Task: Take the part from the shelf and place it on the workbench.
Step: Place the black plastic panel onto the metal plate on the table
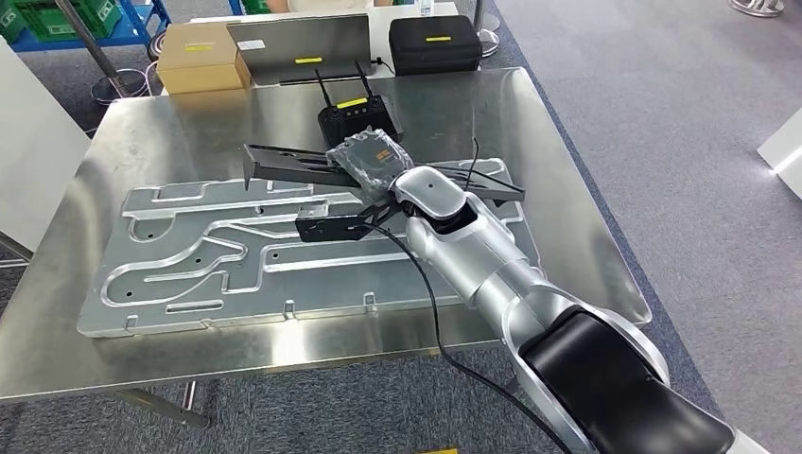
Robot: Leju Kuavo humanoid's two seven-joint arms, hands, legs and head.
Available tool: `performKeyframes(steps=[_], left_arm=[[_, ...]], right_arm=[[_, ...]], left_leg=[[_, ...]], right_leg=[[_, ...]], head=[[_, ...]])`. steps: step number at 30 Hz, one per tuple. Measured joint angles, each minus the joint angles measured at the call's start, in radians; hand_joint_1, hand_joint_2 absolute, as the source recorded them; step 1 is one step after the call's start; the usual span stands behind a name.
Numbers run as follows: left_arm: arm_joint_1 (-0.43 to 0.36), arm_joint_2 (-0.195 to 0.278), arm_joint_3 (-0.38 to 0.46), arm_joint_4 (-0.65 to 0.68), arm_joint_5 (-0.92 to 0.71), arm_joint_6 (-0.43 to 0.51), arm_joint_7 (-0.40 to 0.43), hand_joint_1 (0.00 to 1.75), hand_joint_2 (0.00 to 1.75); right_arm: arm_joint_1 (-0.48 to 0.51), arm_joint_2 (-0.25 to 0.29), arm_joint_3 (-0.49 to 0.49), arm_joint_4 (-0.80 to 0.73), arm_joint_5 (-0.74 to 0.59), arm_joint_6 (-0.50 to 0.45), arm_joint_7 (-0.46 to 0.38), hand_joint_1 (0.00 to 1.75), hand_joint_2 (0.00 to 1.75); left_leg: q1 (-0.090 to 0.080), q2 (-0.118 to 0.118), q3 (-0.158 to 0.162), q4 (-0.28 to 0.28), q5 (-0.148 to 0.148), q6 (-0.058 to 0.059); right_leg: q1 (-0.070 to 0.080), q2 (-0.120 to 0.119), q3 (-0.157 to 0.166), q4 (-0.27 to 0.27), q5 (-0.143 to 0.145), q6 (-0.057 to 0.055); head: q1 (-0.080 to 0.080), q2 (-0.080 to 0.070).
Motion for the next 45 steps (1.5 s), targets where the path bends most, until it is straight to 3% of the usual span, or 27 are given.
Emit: performKeyframes(steps=[3,5,8,9,10,11,14,16,18,20,22,24,25,26,29,31,35,36,38,40,41,42,43,45], left_arm=[[-0.001,-0.003,-0.008,0.0,0.0,-0.005,0.001,0.0,0.0],[-0.003,-0.004,-0.012,0.0,0.0,-0.007,0.0,0.0,0.0],[-0.006,-0.006,-0.017,0.0,0.0,-0.008,-0.001,0.0,0.0],[-0.006,-0.007,-0.018,0.0,0.0,-0.008,-0.001,0.0,0.0],[-0.005,-0.007,-0.019,0.0,0.0,-0.008,-0.001,0.0,0.0],[-0.005,-0.008,-0.019,0.0,0.0,-0.008,-0.001,0.0,0.0],[-0.006,-0.011,-0.02,0.0,0.0,-0.009,-0.001,0.0,0.0],[-0.007,-0.011,-0.02,0.0,0.0,-0.011,-0.003,0.0,0.0],[-0.007,-0.012,-0.022,0.0,0.0,-0.015,-0.005,0.0,0.0],[-0.008,-0.014,-0.027,0.0,0.0,-0.019,-0.009,0.0,0.87],[-0.009,-0.015,-0.033,0.0,0.0,-0.024,-0.013,0.0,1.75],[-0.009,-0.015,-0.037,0.0,0.0,-0.031,-0.015,0.0,1.75],[-0.008,-0.015,-0.038,0.0,0.0,-0.034,-0.014,0.0,1.75],[-0.008,-0.015,-0.038,0.0,0.0,-0.036,-0.012,0.0,1.75],[-0.009,-0.015,-0.041,0.0,0.0,-0.037,-0.007,0.0,1.75],[-0.009,-0.015,-0.042,0.0,0.0,-0.036,-0.009,0.0,1.75],[-0.006,-0.017,-0.042,0.0,0.0,-0.034,-0.018,0.0,1.75],[-0.006,-0.018,-0.042,0.0,0.0,-0.033,-0.02,0.0,1.75],[-0.005,-0.019,-0.042,0.0,0.0,-0.032,-0.023,0.0,1.75],[-0.004,-0.02,-0.042,0.0,0.0,-0.032,-0.024,0.0,0.87],[-0.004,-0.021,-0.042,0.0,0.0,-0.031,-0.025,0.0,0.44],[-0.004,-0.022,-0.042,0.0,0.0,-0.03,-0.026,0.0,0.0],[-0.004,-0.023,-0.042,0.0,0.0,-0.029,-0.027,0.0,0.0],[-0.004,-0.025,-0.042,0.0,0.0,-0.025,-0.03,0.0,0.0]], right_arm=[[-0.005,0.011,0.021,0.063,0.03,0.043,0.021,1.75,1.75],[-0.005,0.016,0.037,0.096,0.047,0.06,0.033,1.75,1.75],[-0.002,0.017,0.056,0.136,0.057,0.068,0.041,1.75,1.75],[0.001,0.017,0.062,0.148,0.059,0.071,0.042,1.75,1.75],[0.003,0.017,0.067,0.158,0.06,0.073,0.042,1.75,1.75],[0.004,0.017,0.072,0.165,0.061,0.074,0.043,1.75,1.75],[0.0,0.02,0.08,0.179,0.064,0.082,0.047,1.75,1.75],[-0.002,0.023,0.087,0.186,0.068,0.094,0.058,1.75,1.75],[0.003,0.025,0.093,0.195,0.074,0.104,0.072,1.75,1.75],[0.01,0.025,0.097,0.204,0.078,0.107,0.085,0.87,0.87],[0.018,0.025,0.099,0.213,0.081,0.107,0.094,0.0,0.0],[0.032,0.025,0.1,0.222,0.083,0.106,0.099,0.0,0.0],[0.041,0.025,0.1,0.227,0.084,0.106,0.1,0.0,0.0],[0.047,0.025,0.1,0.231,0.084,0.106,0.101,0.0,0.0],[0.053,0.025,0.1,0.238,0.084,0.107,0.1,0.0,0.0],[0.052,0.025,0.1,0.241,0.083,0.109,0.099,0.0,0.0],[0.052,0.026,0.1,0.247,0.08,0.111,0.095,0.0,0.0],[0.051,0.026,0.1,0.249,0.079,0.111,0.095,0.0,0.0],[0.052,0.025,0.1,0.252,0.076,0.11,0.095,0.0,0.0],[0.057,0.025,0.1,0.256,0.07,0.106,0.092,0.0,0.0],[0.06,0.025,0.099,0.258,0.066,0.102,0.088,0.0,0.0],[0.061,0.025,0.097,0.259,0.058,0.094,0.082,0.0,0.0],[0.061,0.025,0.091,0.259,0.044,0.08,0.072,0.0,0.0],[0.061,0.026,0.068,0.252,-0.009,0.036,0.031,0.0,0.0]], left_leg=[[-0.002,0.0,0.01,-0.023,0.002,0.011],[0.003,0.002,0.015,-0.031,0.006,0.021],[0.005,0.003,0.018,-0.035,0.006,0.029],[0.005,0.003,0.019,-0.035,0.005,0.03],[0.005,0.003,0.019,-0.034,0.004,0.029],[0.005,0.003,0.02,-0.033,0.002,0.028],[0.004,0.002,0.024,-0.025,-0.006,0.017],[0.001,0.002,0.023,-0.022,-0.01,0.007],[0.001,0.002,0.025,-0.026,-0.011,-0.005],[0.005,0.003,0.018,-0.005,-0.029,-0.016],[0.006,0.003,-0.023,0.091,-0.083,-0.022],[0.006,0.003,-0.084,0.22,-0.135,-0.026],[0.006,0.003,-0.101,0.252,-0.139,-0.027],[0.006,0.003,-0.099,0.246,-0.124,-0.026],[0.004,0.003,-0.011,0.061,-0.03,-0.012],[-0.001,0.002,0.025,-0.017,-0.011,-0.001],[0.002,0.004,0.032,-0.034,-0.007,0.017],[0.004,0.005,0.033,-0.037,-0.005,0.022],[0.005,0.008,0.034,-0.039,-0.003,0.027],[0.005,0.01,0.034,-0.038,-0.004,0.028],[0.005,0.011,0.034,-0.037,-0.004,0.028],[0.005,0.011,0.035,-0.036,-0.005,0.026],[0.006,0.011,0.035,-0.033,-0.007,0.024],[0.003,0.011,0.032,-0.025,-0.012,0.014]], right_leg=[[-0.001,0.0,0.0,-0.003,-0.001,0.015],[-0.002,-0.001,-0.012,0.028,-0.024,0.026],[-0.009,-0.003,-0.103,0.214,-0.111,0.038],[-0.012,-0.003,-0.134,0.269,-0.127,0.041],[-0.015,-0.004,-0.149,0.29,-0.123,0.043],[-0.017,-0.005,-0.144,0.271,-0.1,0.044],[-0.02,-0.01,-0.055,0.07,0.0,0.039],[-0.016,-0.012,-0.027,0.007,0.017,0.031],[-0.013,-0.01,-0.025,0.002,0.018,0.019],[-0.015,-0.01,-0.019,-0.007,0.022,0.006],[-0.017,-0.01,-0.014,-0.013,0.024,-0.003],[-0.014,-0.009,-0.014,-0.012,0.023,-0.008],[-0.012,-0.008,-0.013,-0.011,0.022,-0.008],[-0.011,-0.007,-0.012,-0.011,0.021,-0.009],[-0.008,-0.001,-0.01,-0.007,0.017,-0.005],[-0.006,0.003,-0.012,-0.005,0.017,0.004],[-0.006,0.004,-0.018,0.008,0.005,0.026],[-0.006,0.003,-0.032,0.04,-0.017,0.032],[-0.009,0.0,-0.089,0.164,-0.081,0.04],[-0.014,0.0,-0.143,0.274,-0.117,0.045],[-0.017,-0.001,-0.147,0.279,-0.106,0.046],[-0.02,-0.002,-0.13,0.242,-0.079,0.047],[-0.022,-0.004,-0.097,0.174,-0.041,0.047],[-0.023,-0.006,-0.035,0.048,0.005,0.042]], head=[[0.0,0.0],[0.0,0.0],[0.0,0.0],[0.0,0.0],[0.0,0.0],[0.0,0.0],[0.0,0.0],[0.0,0.0],[0.0,0.0],[0.0,0.0],[0.0,0.0],[0.0,0.0],[0.0,0.0],[0.0,0.0],[0.0,0.0],[0.0,0.0],[0.0,0.0],[0.0,0.0],[0.0,0.0],[0.0,0.0],[0.0,0.0],[0.0,0.0],[0.0,0.0],[0.0,0.0]])
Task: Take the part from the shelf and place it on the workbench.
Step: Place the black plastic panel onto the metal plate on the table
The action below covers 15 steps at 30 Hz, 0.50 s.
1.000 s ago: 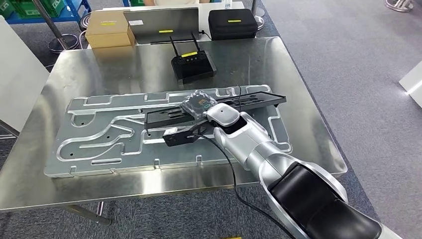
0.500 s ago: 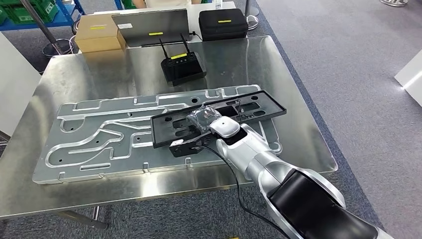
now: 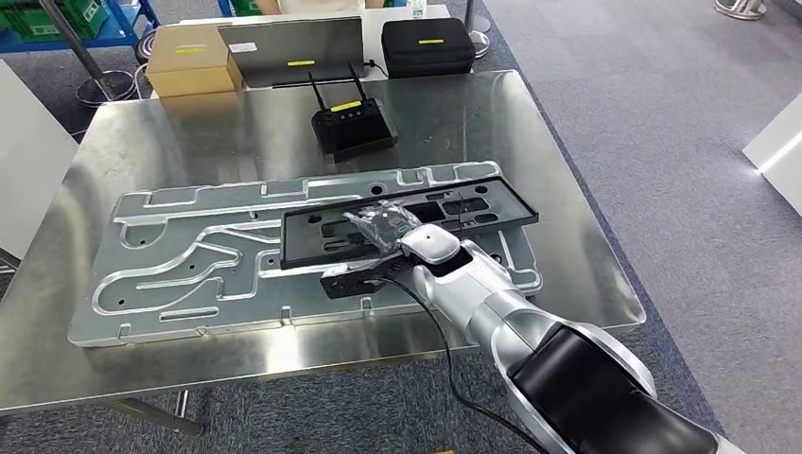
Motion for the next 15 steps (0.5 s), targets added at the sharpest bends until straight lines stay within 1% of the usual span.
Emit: performKeyframes(steps=[1,2,4,5,6,7,9,10,11,12,13,14,15], left_arm=[[0.0,0.0,0.0,0.0,0.0,0.002,-0.001,0.0,0.0],[0.0,-0.001,0.0,0.0,0.0,0.003,-0.001,0.0,0.0],[0.001,-0.002,0.0,0.0,0.0,0.004,-0.002,0.0,0.0],[0.001,-0.004,0.0,0.0,0.0,0.004,-0.002,0.0,0.0],[0.001,-0.004,0.0,0.0,0.0,0.004,-0.003,0.0,0.0],[0.001,-0.005,0.0,0.0,0.0,0.004,-0.003,0.0,0.0],[0.003,-0.005,0.004,0.0,0.0,0.004,-0.003,0.0,0.0],[0.005,-0.006,0.007,0.0,0.0,0.005,-0.002,0.0,0.0],[0.008,-0.006,0.013,0.0,0.0,0.005,-0.001,0.0,0.0],[0.012,-0.006,0.02,0.0,0.0,0.005,0.0,0.0,0.0],[0.017,-0.005,0.027,0.0,0.0,0.005,0.0,0.0,0.0],[0.02,-0.005,0.034,0.0,0.0,0.005,-0.001,0.0,0.0],[0.023,-0.004,0.039,0.0,0.0,0.005,-0.001,0.0,0.0]], right_arm=[[0.001,0.001,-0.018,-0.007,-0.039,-0.028,-0.033,0.0,0.0],[0.003,0.003,-0.04,-0.016,-0.083,-0.057,-0.073,0.0,0.0],[0.008,0.004,-0.097,-0.046,-0.184,-0.115,-0.168,0.0,0.0],[0.012,0.004,-0.133,-0.07,-0.239,-0.143,-0.22,0.0,0.0],[0.017,0.002,-0.17,-0.103,-0.294,-0.168,-0.268,0.0,0.0],[0.029,-0.003,-0.207,-0.149,-0.348,-0.19,-0.31,0.0,0.0],[0.077,-0.032,-0.275,-0.291,-0.443,-0.227,-0.358,0.0,0.0],[0.114,-0.056,-0.306,-0.379,-0.479,-0.247,-0.37,0.0,0.0],[0.158,-0.083,-0.336,-0.48,-0.504,-0.269,-0.376,0.0,0.0],[0.206,-0.11,-0.363,-0.581,-0.52,-0.291,-0.381,0.0,0.0],[0.255,-0.136,-0.391,-0.684,-0.529,-0.309,-0.385,0.0,0.0],[0.301,-0.159,-0.416,-0.778,-0.534,-0.318,-0.388,0.0,0.0],[0.339,-0.177,-0.436,-0.856,-0.538,-0.322,-0.391,0.0,0.0]], left_leg=[[-0.001,0.0,-0.002,0.003,-0.002,-0.006],[-0.002,0.0,-0.003,0.003,-0.002,-0.012],[0.0,-0.001,-0.003,0.001,-0.002,-0.024],[0.001,-0.001,-0.007,0.01,-0.01,-0.029],[0.002,-0.001,-0.018,0.038,-0.029,-0.033],[0.003,-0.001,-0.039,0.087,-0.058,-0.036],[0.003,-0.001,-0.098,0.222,-0.121,-0.039],[0.003,-0.001,-0.121,0.271,-0.137,-0.039],[0.003,-0.001,-0.127,0.286,-0.134,-0.037],[0.002,-0.001,-0.113,0.258,-0.111,-0.034],[0.002,-0.001,-0.08,0.195,-0.076,-0.029],[0.001,-0.002,-0.042,0.122,-0.048,-0.023],[-0.002,-0.004,-0.01,0.059,-0.028,-0.017]], right_leg=[[0.002,0.0,0.014,-0.031,0.007,-0.005],[0.004,0.001,0.016,-0.039,0.005,-0.011],[0.006,0.001,0.016,-0.043,0.009,-0.025],[0.005,0.0,0.017,-0.046,0.011,-0.032],[0.003,-0.001,0.019,-0.05,0.013,-0.037],[0.003,-0.002,0.02,-0.052,0.013,-0.041],[0.006,-0.007,0.022,-0.052,0.012,-0.046],[0.008,-0.009,0.023,-0.052,0.011,-0.047],[0.01,-0.011,0.024,-0.051,0.01,-0.047],[0.011,-0.013,0.027,-0.051,0.009,-0.046],[0.012,-0.013,0.029,-0.051,0.007,-0.045],[0.012,-0.012,0.031,-0.05,0.006,-0.043],[0.013,-0.01,0.032,-0.049,0.005,-0.04]], head=[[0.0,0.0],[0.0,0.0],[0.0,0.0],[0.0,0.0],[0.0,0.0],[0.0,0.0],[0.0,0.0],[0.0,0.0],[0.0,0.0],[0.0,0.0],[0.0,0.0],[0.0,0.0],[0.0,0.0]])
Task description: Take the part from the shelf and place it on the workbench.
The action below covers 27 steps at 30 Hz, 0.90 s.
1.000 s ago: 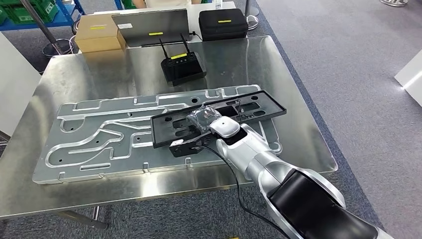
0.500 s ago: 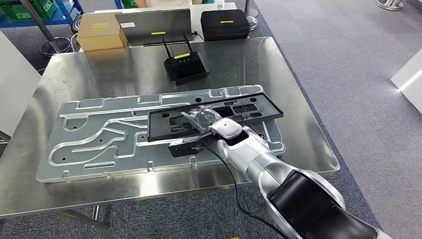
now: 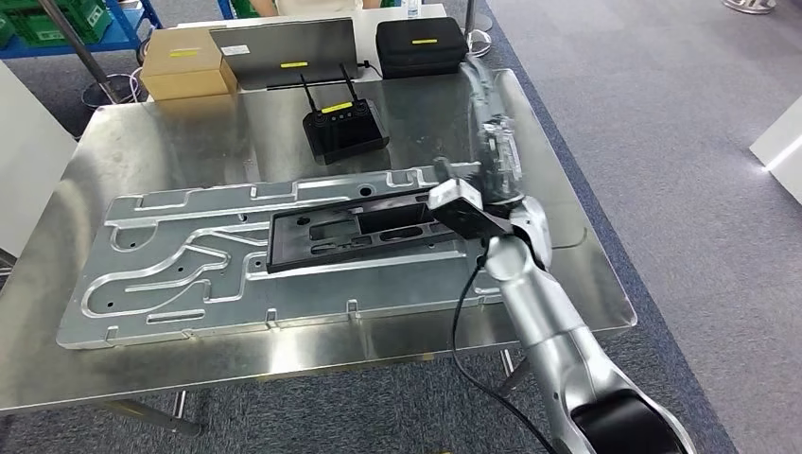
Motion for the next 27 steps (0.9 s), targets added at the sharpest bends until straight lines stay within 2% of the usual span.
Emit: performKeyframes(steps=[1,3,4,6,7,9,10,11,12,13,14,16,17,20,21,22,24,25,26,27], left_arm=[[0.001,0.001,0.005,0.0,0.0,0.0,0.0,0.0,0.0],[0.0,0.001,0.015,0.0,0.0,-0.002,-0.002,0.0,0.0],[-0.001,0.0,0.022,0.0,0.0,-0.007,-0.006,0.0,0.0],[0.0,-0.001,0.043,0.0,0.0,-0.019,-0.018,0.0,0.0],[0.002,-0.002,0.054,0.0,0.0,-0.025,-0.025,0.0,0.0],[0.009,-0.002,0.074,0.0,0.0,-0.033,-0.035,0.0,0.0],[0.013,-0.003,0.082,0.0,0.0,-0.035,-0.038,0.0,0.0],[0.017,-0.003,0.089,0.0,0.0,-0.036,-0.04,0.0,0.0],[0.02,-0.003,0.094,0.0,0.0,-0.037,-0.041,0.0,0.0],[0.02,-0.003,0.098,0.0,0.0,-0.037,-0.042,0.0,0.0],[0.018,-0.003,0.102,0.0,0.0,-0.037,-0.042,0.0,0.0],[0.014,-0.003,0.109,0.0,0.0,-0.039,-0.043,0.0,0.0],[0.013,-0.003,0.111,0.0,0.0,-0.04,-0.043,0.0,0.0],[0.014,-0.003,0.111,0.0,0.0,-0.045,-0.042,0.0,0.0],[0.015,-0.003,0.111,0.0,0.0,-0.047,-0.042,0.0,0.0],[0.016,-0.004,0.111,0.0,0.0,-0.048,-0.042,0.0,0.0],[0.017,-0.004,0.111,0.0,0.0,-0.049,-0.042,0.0,0.0],[0.017,-0.004,0.111,0.0,0.0,-0.049,-0.042,0.0,0.0],[0.017,-0.003,0.111,0.0,0.0,-0.049,-0.042,0.0,0.0],[0.017,-0.003,0.111,0.0,0.0,-0.05,-0.042,0.0,0.0]], right_arm=[[0.031,-0.014,-0.016,-0.063,-0.002,-0.001,-0.004,0.0,0.0],[0.089,-0.036,-0.04,-0.164,-0.007,-0.022,-0.023,0.0,0.0],[0.125,-0.049,-0.052,-0.218,-0.012,-0.045,-0.038,0.0,0.0],[0.225,-0.079,-0.084,-0.342,-0.026,-0.102,-0.076,0.0,0.0],[0.287,-0.095,-0.104,-0.405,-0.031,-0.125,-0.095,0.0,0.0],[0.426,-0.118,-0.152,-0.508,-0.039,-0.155,-0.131,0.0,0.0],[0.489,-0.125,-0.176,-0.545,-0.043,-0.164,-0.143,0.0,0.0],[0.541,-0.13,-0.198,-0.575,-0.047,-0.169,-0.149,0.0,0.0],[0.579,-0.134,-0.215,-0.598,-0.05,-0.172,-0.151,0.0,0.0],[0.606,-0.138,-0.229,-0.62,-0.051,-0.175,-0.151,0.0,0.0],[0.627,-0.142,-0.24,-0.638,-0.052,-0.175,-0.151,0.0,0.0],[0.662,-0.147,-0.259,-0.665,-0.059,-0.166,-0.148,0.0,0.0],[0.68,-0.148,-0.269,-0.671,-0.068,-0.159,-0.147,0.0,0.0],[0.748,-0.147,-0.301,-0.674,-0.107,-0.142,-0.15,0.0,0.0],[0.768,-0.145,-0.311,-0.672,-0.118,-0.139,-0.151,0.0,0.0],[0.786,-0.143,-0.32,-0.668,-0.126,-0.137,-0.152,0.0,0.0],[0.815,-0.137,-0.335,-0.654,-0.136,-0.136,-0.152,0.0,0.0],[0.827,-0.133,-0.341,-0.644,-0.138,-0.136,-0.152,0.0,0.0],[0.838,-0.129,-0.346,-0.635,-0.139,-0.135,-0.152,0.0,0.0],[0.847,-0.125,-0.351,-0.625,-0.14,-0.133,-0.152,0.0,0.0]], left_leg=[[-0.003,-0.001,0.02,-0.04,0.009,0.005],[-0.009,-0.001,0.029,-0.059,0.007,0.014],[-0.007,-0.001,0.033,-0.064,0.01,0.02],[-0.002,-0.003,0.043,-0.081,0.018,0.034],[0.002,-0.005,0.048,-0.088,0.021,0.039],[0.001,-0.01,0.051,-0.091,0.021,0.044],[0.001,-0.012,0.05,-0.09,0.021,0.044],[0.001,-0.012,0.05,-0.089,0.019,0.043],[0.0,-0.01,0.049,-0.087,0.018,0.041],[0.001,-0.008,0.049,-0.084,0.015,0.039],[0.0,-0.006,0.049,-0.08,0.012,0.035],[-0.004,-0.003,0.05,-0.07,0.007,0.026],[-0.005,-0.004,0.05,-0.067,0.006,0.021],[-0.006,-0.006,0.049,-0.063,0.002,0.007],[-0.005,-0.006,0.043,-0.048,-0.016,0.002],[-0.004,-0.006,0.03,-0.012,-0.047,-0.002],[-0.003,-0.005,-0.013,0.11,-0.132,-0.007],[-0.003,-0.005,-0.032,0.169,-0.164,-0.009],[-0.003,-0.005,-0.037,0.202,-0.179,-0.008],[-0.003,-0.005,-0.022,0.196,-0.175,-0.006]], right_leg=[[0.0,0.003,-0.001,0.0,0.0,0.004],[-0.001,0.009,-0.002,-0.004,0.004,0.017],[-0.002,0.008,0.001,-0.007,0.003,0.025],[-0.002,0.007,-0.001,0.014,-0.018,0.038],[-0.003,0.007,-0.015,0.053,-0.045,0.044],[-0.005,0.008,-0.075,0.179,-0.111,0.051],[-0.006,0.008,-0.104,0.236,-0.132,0.053],[-0.007,0.007,-0.12,0.262,-0.135,0.055],[-0.008,0.007,-0.115,0.249,-0.119,0.056],[-0.01,0.006,-0.09,0.198,-0.088,0.057],[-0.013,0.005,-0.051,0.126,-0.055,0.057],[-0.013,0.005,0.01,0.017,-0.015,0.049],[-0.011,0.005,0.021,-0.003,-0.01,0.042],[-0.009,0.002,0.018,-0.008,-0.003,0.021],[-0.011,0.001,0.015,-0.011,0.002,0.013],[-0.013,-0.001,0.011,-0.014,0.007,0.006],[-0.011,-0.002,-0.003,-0.015,0.017,-0.003],[-0.009,-0.002,-0.011,-0.014,0.022,-0.005],[-0.008,-0.001,-0.019,-0.014,0.028,-0.005],[-0.006,-0.001,-0.027,-0.014,0.035,-0.005]], head=[[0.0,0.0],[0.0,0.0],[0.0,0.0],[0.0,0.0],[0.0,0.0],[0.0,0.0],[0.0,0.0],[0.0,0.0],[0.0,0.0],[0.0,0.0],[0.0,0.0],[0.0,0.0],[0.0,0.0],[0.0,0.0],[0.0,0.0],[0.0,0.0],[0.0,0.0],[0.0,0.0],[0.0,0.0],[0.0,0.0]])
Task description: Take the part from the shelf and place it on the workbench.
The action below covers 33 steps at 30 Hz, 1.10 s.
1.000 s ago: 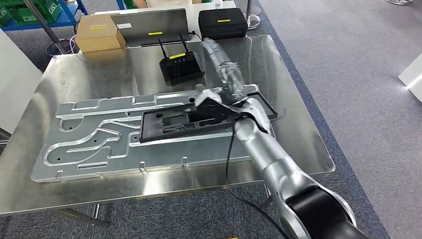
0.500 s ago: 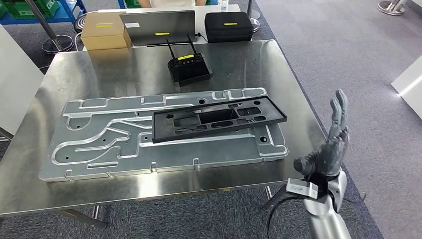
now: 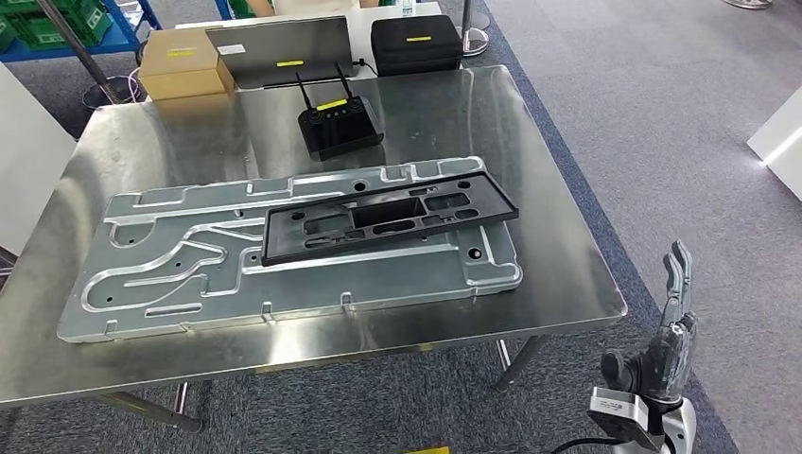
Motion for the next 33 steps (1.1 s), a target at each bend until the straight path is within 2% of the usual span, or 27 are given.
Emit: performKeyframes(steps=[1,3,4,5,8,9,10,11,12,13,14,15,16,17,18,20,21,23,24,25,26,28,29,30,31,32,33], left_arm=[[0.0,0.0,0.0,0.0,0.0,-0.001,-0.001,0.0,0.0],[-0.001,0.0,0.0,0.0,0.0,-0.004,-0.006,0.0,0.0],[-0.002,0.0,0.0,0.0,0.0,-0.006,-0.01,0.0,0.0],[-0.001,0.0,0.0,0.0,0.0,-0.007,-0.014,0.0,0.0],[0.006,0.0,-0.002,0.0,0.0,-0.011,-0.023,0.0,0.0],[0.008,0.0,-0.003,0.0,0.0,-0.013,-0.026,0.0,0.0],[0.01,0.0,-0.004,0.0,0.0,-0.015,-0.029,0.0,0.0],[0.011,0.0,-0.005,0.0,0.0,-0.018,-0.031,0.0,0.0],[0.013,-0.001,-0.006,0.0,0.0,-0.019,-0.032,0.0,0.0],[0.015,-0.002,-0.007,0.0,0.0,-0.02,-0.033,0.0,0.0],[0.017,-0.002,-0.009,0.0,0.0,-0.02,-0.033,0.0,0.0],[0.018,-0.003,-0.01,0.0,0.0,-0.021,-0.033,0.0,0.0],[0.02,-0.004,-0.012,0.0,0.0,-0.021,-0.033,0.0,0.0],[0.021,-0.005,-0.013,0.0,0.0,-0.021,-0.033,0.0,0.0],[0.022,-0.005,-0.013,0.0,0.0,-0.021,-0.033,0.0,0.0],[0.021,-0.005,-0.014,0.0,0.0,-0.021,-0.032,0.0,0.0],[0.02,-0.005,-0.016,0.0,0.0,-0.021,-0.032,0.0,0.0],[0.022,-0.005,-0.02,0.0,0.0,-0.021,-0.032,0.0,0.0],[0.025,-0.005,-0.021,0.0,0.0,-0.022,-0.032,0.0,0.0],[0.029,-0.006,-0.021,0.0,0.0,-0.022,-0.032,0.0,0.0],[0.032,-0.006,-0.022,0.0,0.0,-0.023,-0.031,0.0,0.0],[0.034,-0.005,-0.022,0.0,0.0,-0.027,-0.032,0.0,0.0],[0.034,-0.004,-0.022,0.0,0.0,-0.029,-0.032,0.0,0.0],[0.034,-0.004,-0.022,0.0,0.0,-0.031,-0.033,0.0,0.0],[0.034,-0.004,-0.022,0.0,0.0,-0.033,-0.033,0.0,0.0],[0.033,-0.004,-0.022,0.0,0.0,-0.035,-0.033,0.0,0.0],[0.031,-0.004,-0.023,0.0,0.0,-0.035,-0.033,0.0,0.0]], right_arm=[[0.008,0.004,-0.006,0.01,0.0,0.003,0.0,0.0,0.0],[0.023,0.014,-0.02,0.032,0.003,0.009,0.001,0.0,0.0],[0.03,0.018,-0.028,0.045,0.006,0.01,0.001,0.0,0.0],[0.035,0.023,-0.035,0.058,0.008,0.01,0.001,0.0,0.0],[0.043,0.038,-0.066,0.116,0.01,0.027,0.009,0.0,0.0],[0.043,0.043,-0.083,0.148,0.012,0.039,0.014,0.0,0.0],[0.04,0.046,-0.105,0.19,0.016,0.052,0.019,0.0,0.0],[0.032,0.05,-0.133,0.249,0.022,0.061,0.021,0.0,0.0],[0.018,0.052,-0.167,0.322,0.03,0.066,0.018,0.0,0.0],[0.002,0.054,-0.204,0.401,0.038,0.067,0.013,0.0,0.0],[-0.012,0.055,-0.243,0.48,0.046,0.064,0.007,0.0,0.0],[-0.024,0.055,-0.277,0.55,0.052,0.061,0.002,0.0,0.0],[-0.033,0.055,-0.306,0.608,0.055,0.06,0.0,0.0,0.0],[-0.043,0.055,-0.328,0.657,0.059,0.056,0.001,0.0,0.0],[-0.058,0.055,-0.349,0.708,0.066,0.047,0.002,0.0,0.0],[-0.099,0.049,-0.394,0.836,0.089,0.011,0.007,0.0,0.0],[-0.119,0.043,-0.424,0.921,0.103,-0.011,0.015,0.0,0.0],[-0.144,0.028,-0.484,1.097,0.134,-0.042,0.06,0.0,0.0],[-0.151,0.02,-0.508,1.177,0.152,-0.046,0.103,0.0,0.0],[-0.154,0.015,-0.522,1.24,0.172,-0.042,0.16,0.0,0.0],[-0.156,0.01,-0.531,1.297,0.195,-0.032,0.224,0.0,0.0],[-0.158,0.006,-0.534,1.382,0.248,0.009,0.367,0.0,0.0],[-0.159,0.005,-0.532,1.416,0.274,0.039,0.435,0.0,0.0],[-0.16,0.005,-0.53,1.443,0.295,0.071,0.496,0.0,0.0],[-0.162,0.006,-0.527,1.465,0.311,0.101,0.544,0.0,0.0],[-0.163,0.007,-0.523,1.484,0.323,0.13,0.577,0.0,0.0],[-0.166,0.008,-0.519,1.5,0.333,0.156,0.598,0.0,0.0]], left_leg=[[-0.001,0.0,0.036,-0.048,0.02,0.005],[-0.007,0.0,0.135,-0.201,0.067,0.02],[-0.011,0.0,0.168,-0.258,0.082,0.027],[-0.016,0.0,0.184,-0.289,0.09,0.033],[-0.02,0.003,0.176,-0.302,0.115,0.046],[-0.018,0.005,0.17,-0.308,0.129,0.052],[-0.015,0.007,0.161,-0.313,0.144,0.057],[-0.013,0.01,0.149,-0.316,0.157,0.061],[-0.013,0.01,0.135,-0.316,0.169,0.064],[-0.013,0.011,0.12,-0.315,0.18,0.064],[-0.013,0.011,0.105,-0.311,0.19,0.063],[-0.013,0.011,0.089,-0.306,0.198,0.062],[-0.012,0.011,0.072,-0.299,0.205,0.058],[-0.011,0.011,0.056,-0.29,0.211,0.054],[-0.011,0.013,0.042,-0.28,0.215,0.049],[-0.012,0.015,0.022,-0.261,0.222,0.038],[-0.013,0.015,0.018,-0.257,0.227,0.032],[-0.011,0.014,0.014,-0.254,0.235,0.02],[-0.009,0.013,0.009,-0.246,0.223,0.013],[-0.006,0.012,0.0,-0.223,0.193,0.008],[-0.004,0.012,-0.013,-0.182,0.147,0.003],[-0.003,0.012,-0.045,-0.057,0.048,-0.004],[-0.003,0.012,-0.051,-0.002,0.023,-0.005],[-0.003,0.012,-0.045,0.028,0.022,-0.004],[-0.004,0.012,-0.021,0.022,0.041,0.0],[-0.005,0.011,0.022,-0.021,0.07,0.006],[-0.008,0.011,0.079,-0.092,0.091,0.015]], right_leg=[[0.002,0.001,-0.008,0.0,0.007,0.001],[0.005,0.001,-0.019,0.0,0.022,0.005],[0.006,0.001,-0.022,0.0,0.029,0.01],[0.005,0.0,-0.023,-0.001,0.036,0.015],[-0.001,0.001,-0.023,-0.008,0.054,0.034],[-0.002,0.002,-0.027,-0.001,0.04,0.04],[-0.003,0.003,-0.035,0.024,0.006,0.044],[-0.005,0.004,-0.048,0.07,-0.045,0.048],[-0.006,0.004,-0.064,0.132,-0.102,0.053],[-0.008,0.004,-0.076,0.198,-0.144,0.057],[-0.01,0.004,-0.08,0.249,-0.163,0.061],[-0.013,0.004,-0.07,0.273,-0.158,0.065],[-0.015,0.004,-0.042,0.26,-0.135,0.067],[-0.018,0.004,0.003,0.213,-0.111,0.07],[-0.02,0.004,0.057,0.144,-0.102,0.071],[-0.018,0.006,0.135,0.026,-0.116,0.063],[-0.015,0.007,0.148,0.0,-0.128,0.056],[-0.012,0.002,0.145,-0.008,-0.122,0.037],[-0.011,-0.001,0.139,-0.009,-0.114,0.027],[-0.011,-0.005,0.13,-0.01,-0.104,0.017],[-0.011,-0.007,0.118,-0.011,-0.093,0.01],[-0.007,-0.007,0.09,-0.01,-0.072,0.003],[-0.005,-0.007,0.075,-0.009,-0.061,0.002],[-0.003,-0.007,0.06,-0.008,-0.05,0.002],[-0.001,-0.007,0.047,-0.008,-0.04,0.003],[0.001,-0.007,0.034,-0.007,-0.03,0.004],[0.002,-0.007,0.025,-0.007,-0.02,0.005]], head=[[0.0,0.0],[0.0,0.0],[0.0,0.0],[0.0,0.0],[0.0,0.0],[0.0,0.0],[0.0,0.0],[0.0,0.0],[0.0,0.0],[0.0,0.0],[0.0,0.0],[0.0,0.0],[0.0,0.0],[0.0,0.0],[0.0,0.0],[0.0,0.0],[0.0,0.0],[0.0,0.0],[0.0,0.0],[0.0,0.0],[0.0,0.0],[0.0,0.0],[0.0,0.0],[0.0,0.0],[0.0,0.0],[0.0,0.0],[0.0,0.0]])
